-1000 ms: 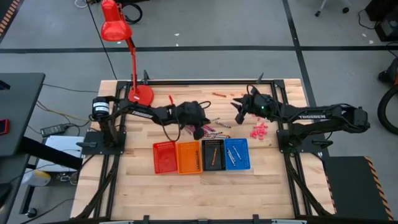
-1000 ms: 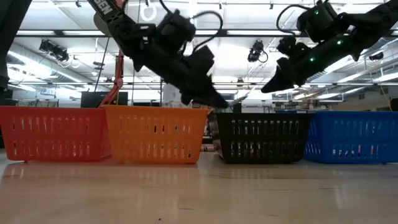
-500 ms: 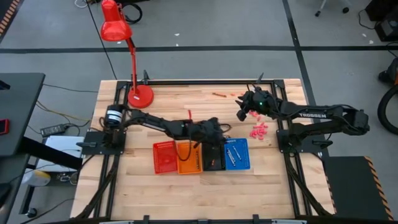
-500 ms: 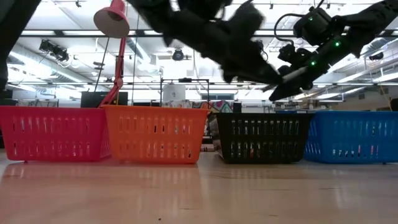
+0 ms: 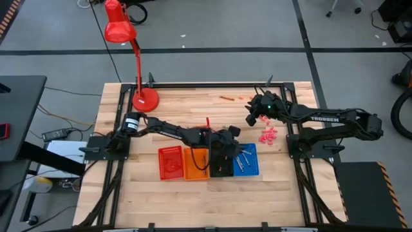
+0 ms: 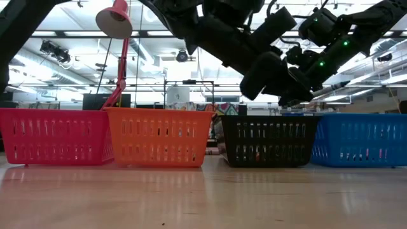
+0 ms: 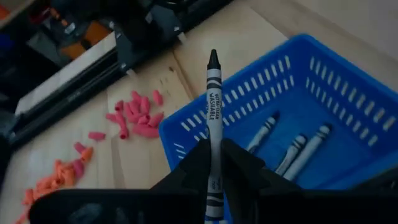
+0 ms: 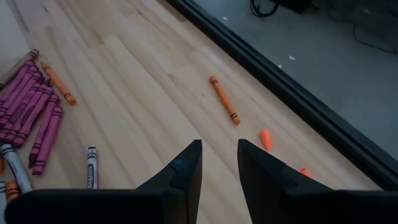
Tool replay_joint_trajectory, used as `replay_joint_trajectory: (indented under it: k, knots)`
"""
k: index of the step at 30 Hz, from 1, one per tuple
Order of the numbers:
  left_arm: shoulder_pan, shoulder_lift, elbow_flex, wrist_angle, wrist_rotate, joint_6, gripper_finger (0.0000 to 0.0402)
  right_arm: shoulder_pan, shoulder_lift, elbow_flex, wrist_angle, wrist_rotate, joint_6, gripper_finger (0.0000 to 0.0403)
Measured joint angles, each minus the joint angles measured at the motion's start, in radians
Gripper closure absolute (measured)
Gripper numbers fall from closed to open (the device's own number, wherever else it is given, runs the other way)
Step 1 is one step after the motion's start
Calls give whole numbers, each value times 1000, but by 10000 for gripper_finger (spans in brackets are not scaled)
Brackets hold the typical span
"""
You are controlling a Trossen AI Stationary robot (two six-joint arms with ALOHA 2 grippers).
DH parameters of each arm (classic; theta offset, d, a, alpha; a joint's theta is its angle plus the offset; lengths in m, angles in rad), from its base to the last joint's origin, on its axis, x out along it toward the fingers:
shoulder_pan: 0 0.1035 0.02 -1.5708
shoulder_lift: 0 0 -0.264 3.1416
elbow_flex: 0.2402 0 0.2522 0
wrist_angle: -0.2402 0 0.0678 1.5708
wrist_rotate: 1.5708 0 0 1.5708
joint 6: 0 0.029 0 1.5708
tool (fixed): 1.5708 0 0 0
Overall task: Sort crayons
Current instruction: Put the black crayon into the blue bin
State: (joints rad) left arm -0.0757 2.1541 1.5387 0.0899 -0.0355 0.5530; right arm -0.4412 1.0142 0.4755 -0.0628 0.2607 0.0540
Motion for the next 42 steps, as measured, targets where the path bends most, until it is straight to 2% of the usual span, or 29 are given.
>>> replay_joint_trajectory:
  k: [6, 8, 10, 13, 21, 24, 30, 42]
  knots:
    - [-8, 11, -1, -21, -3, 102, 286, 0, -1, 0, 1, 0, -2, 296]
    - [-8, 9, -1, -28, -60, 134, 265, 0, -1, 0, -3, 0, -3, 296]
    - [-12, -5, -1, -53, -160, 157, 249, 1, -1, 0, -12, 0, -4, 296]
    - [-5, -49, -1, -112, -240, 175, 241, 2, -17, 0, -31, 0, -5, 296]
    - [92, -139, 0, -426, -249, 78, 252, 8, -81, 1, -42, -1, -29, 296]
    - [145, -150, 0, -518, -221, 31, 257, 12, -88, 1, -33, -4, -31, 296]
    - [241, -151, -2, -626, -40, -66, 258, 14, -82, 1, -7, -47, -48, 296]
    - [315, -152, -54, -685, -30, -169, 258, 14, -82, 1, 10, -48, -82, 296]
